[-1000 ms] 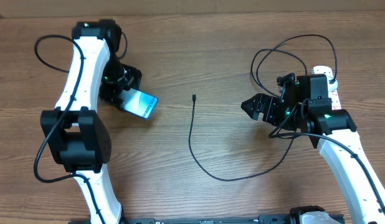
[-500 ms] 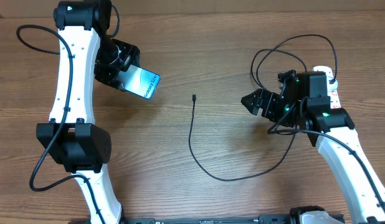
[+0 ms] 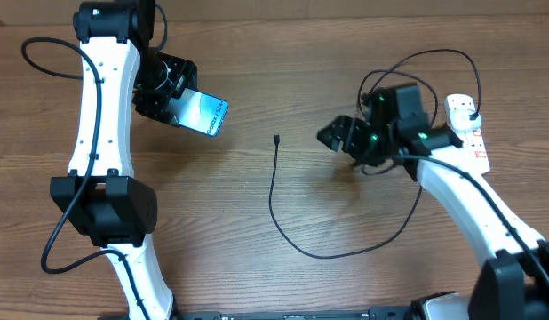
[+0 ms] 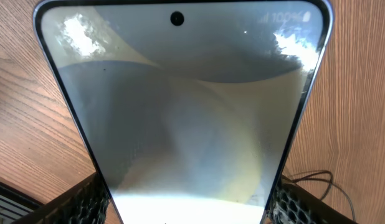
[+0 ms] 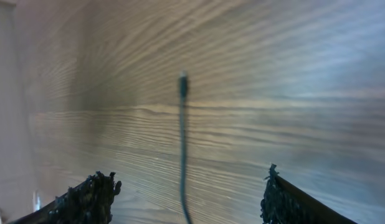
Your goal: Plug charger to phone and switch on socket
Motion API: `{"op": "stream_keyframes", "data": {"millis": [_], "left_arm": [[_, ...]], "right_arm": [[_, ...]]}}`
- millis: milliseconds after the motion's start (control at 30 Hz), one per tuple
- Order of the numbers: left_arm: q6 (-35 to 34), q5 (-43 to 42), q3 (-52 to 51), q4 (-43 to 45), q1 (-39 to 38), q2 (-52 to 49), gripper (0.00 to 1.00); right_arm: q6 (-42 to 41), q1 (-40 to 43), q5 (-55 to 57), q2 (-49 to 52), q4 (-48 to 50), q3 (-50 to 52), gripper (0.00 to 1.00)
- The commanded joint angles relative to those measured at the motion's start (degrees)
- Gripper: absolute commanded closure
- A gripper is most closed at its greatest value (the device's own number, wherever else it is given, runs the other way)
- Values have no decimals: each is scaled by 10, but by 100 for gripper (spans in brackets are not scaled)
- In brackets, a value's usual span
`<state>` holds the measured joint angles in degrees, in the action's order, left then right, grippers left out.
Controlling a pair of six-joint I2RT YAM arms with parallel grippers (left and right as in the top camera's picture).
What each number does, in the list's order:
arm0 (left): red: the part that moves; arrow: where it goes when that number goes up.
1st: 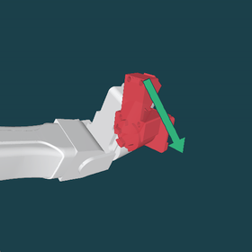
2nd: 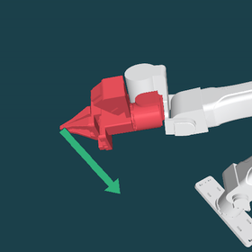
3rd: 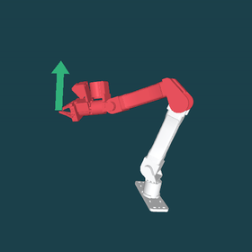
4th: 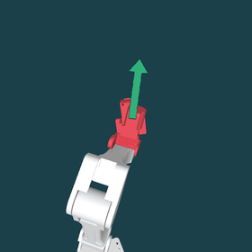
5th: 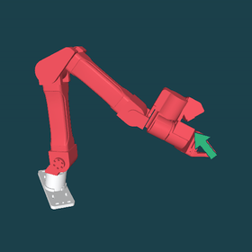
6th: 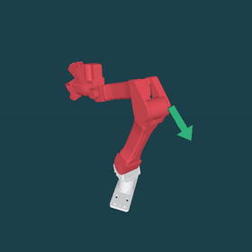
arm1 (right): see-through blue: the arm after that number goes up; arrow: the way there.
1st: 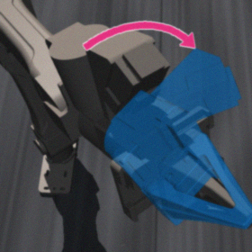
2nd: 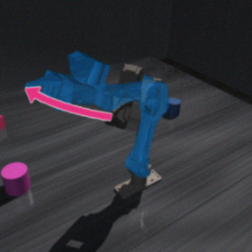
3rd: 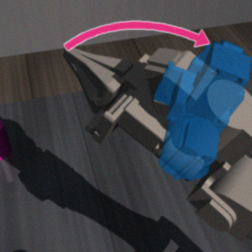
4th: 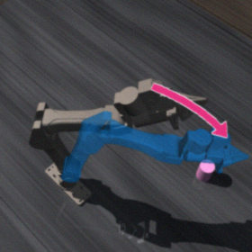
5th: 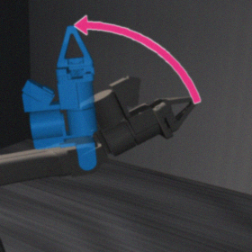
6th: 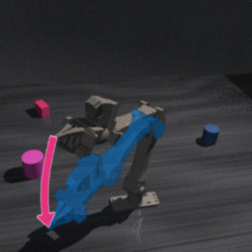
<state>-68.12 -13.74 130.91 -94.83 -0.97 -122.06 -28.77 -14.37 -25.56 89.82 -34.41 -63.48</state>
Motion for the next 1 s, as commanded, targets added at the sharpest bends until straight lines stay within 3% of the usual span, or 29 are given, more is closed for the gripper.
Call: {"op": "stream_keyframes", "data": {"millis": [0,400,700,967], "left_arm": [[-14,-12,16,-7,4,7,47],[-38,-80,16,-14,-19,7,47],[-68,-100,16,-11,-47,7,46],[-78,-134,16,-11,-62,7,46]], "right_arm": [[-40,-23,-41,11,42,-37,22],[-221,-70,-108,11,242,-37,30],[-258,-107,-105,12,264,-37,37],[-285,-118,-108,42,271,-37,50]]}}
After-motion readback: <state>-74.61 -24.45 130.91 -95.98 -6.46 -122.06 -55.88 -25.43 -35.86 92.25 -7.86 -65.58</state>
